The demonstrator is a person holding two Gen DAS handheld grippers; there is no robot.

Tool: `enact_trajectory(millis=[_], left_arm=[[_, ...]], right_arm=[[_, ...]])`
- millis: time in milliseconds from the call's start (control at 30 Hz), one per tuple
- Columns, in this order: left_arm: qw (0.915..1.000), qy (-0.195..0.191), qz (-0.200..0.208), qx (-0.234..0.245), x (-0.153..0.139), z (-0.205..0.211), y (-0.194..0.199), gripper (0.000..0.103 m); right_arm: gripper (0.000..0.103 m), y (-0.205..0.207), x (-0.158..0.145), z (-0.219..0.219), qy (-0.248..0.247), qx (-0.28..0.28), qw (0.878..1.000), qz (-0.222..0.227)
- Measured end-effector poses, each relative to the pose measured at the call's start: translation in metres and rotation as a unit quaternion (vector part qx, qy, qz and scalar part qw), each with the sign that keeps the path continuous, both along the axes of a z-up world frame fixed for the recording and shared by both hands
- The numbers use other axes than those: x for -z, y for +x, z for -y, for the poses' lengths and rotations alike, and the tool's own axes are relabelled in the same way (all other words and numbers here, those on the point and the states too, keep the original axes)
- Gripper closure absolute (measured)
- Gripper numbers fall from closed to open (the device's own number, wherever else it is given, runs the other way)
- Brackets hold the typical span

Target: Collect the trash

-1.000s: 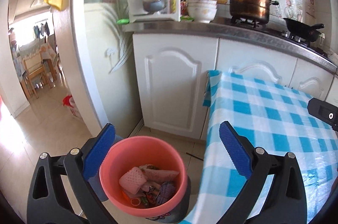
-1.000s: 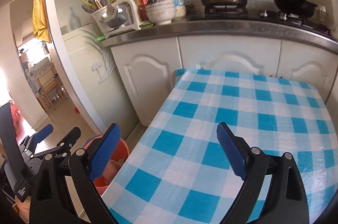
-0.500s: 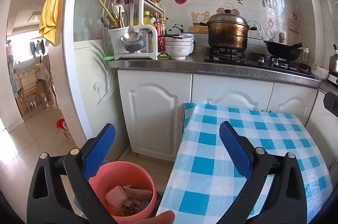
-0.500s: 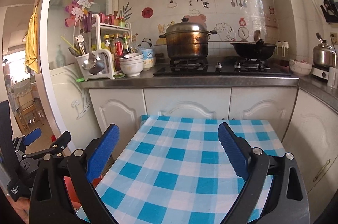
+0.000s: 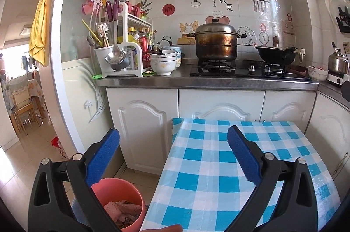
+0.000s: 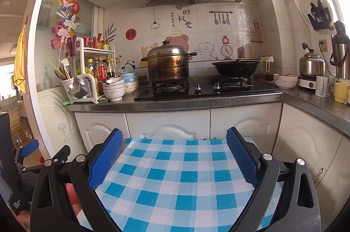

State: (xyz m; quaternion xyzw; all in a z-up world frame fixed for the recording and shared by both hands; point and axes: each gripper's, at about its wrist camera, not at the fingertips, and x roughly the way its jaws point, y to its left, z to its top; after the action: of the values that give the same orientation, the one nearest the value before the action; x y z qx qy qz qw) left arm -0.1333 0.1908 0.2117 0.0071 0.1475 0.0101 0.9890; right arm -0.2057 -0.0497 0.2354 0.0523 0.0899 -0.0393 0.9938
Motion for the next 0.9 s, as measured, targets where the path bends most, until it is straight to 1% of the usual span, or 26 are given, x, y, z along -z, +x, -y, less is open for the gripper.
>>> enact_trajectory(millis=[167, 433, 700, 900], left_arm=[[0.9999, 0.004, 0.009, 0.011, -0.005, 0.012, -0.005, 0.004], [0.9996, 0.007, 0.016, 0.023, -0.009, 0.023, -0.013, 0.004], [0.9996, 0.006, 0.015, 0.025, -0.009, 0.024, -0.013, 0.004], [0.9994, 0.001, 0.014, 0.032, -0.012, 0.027, -0.012, 0.004]], right_arm=[[0.008, -0.009, -0.005, 0.003, -0.01, 0.014, 1.0, 0.009], [0.008, -0.018, -0.007, 0.009, -0.009, 0.021, 1.0, 0.015], [0.008, -0.019, -0.006, 0.012, -0.007, 0.026, 1.0, 0.013], [0.008, -0.02, -0.006, 0.016, -0.009, 0.043, 0.999, 0.016]])
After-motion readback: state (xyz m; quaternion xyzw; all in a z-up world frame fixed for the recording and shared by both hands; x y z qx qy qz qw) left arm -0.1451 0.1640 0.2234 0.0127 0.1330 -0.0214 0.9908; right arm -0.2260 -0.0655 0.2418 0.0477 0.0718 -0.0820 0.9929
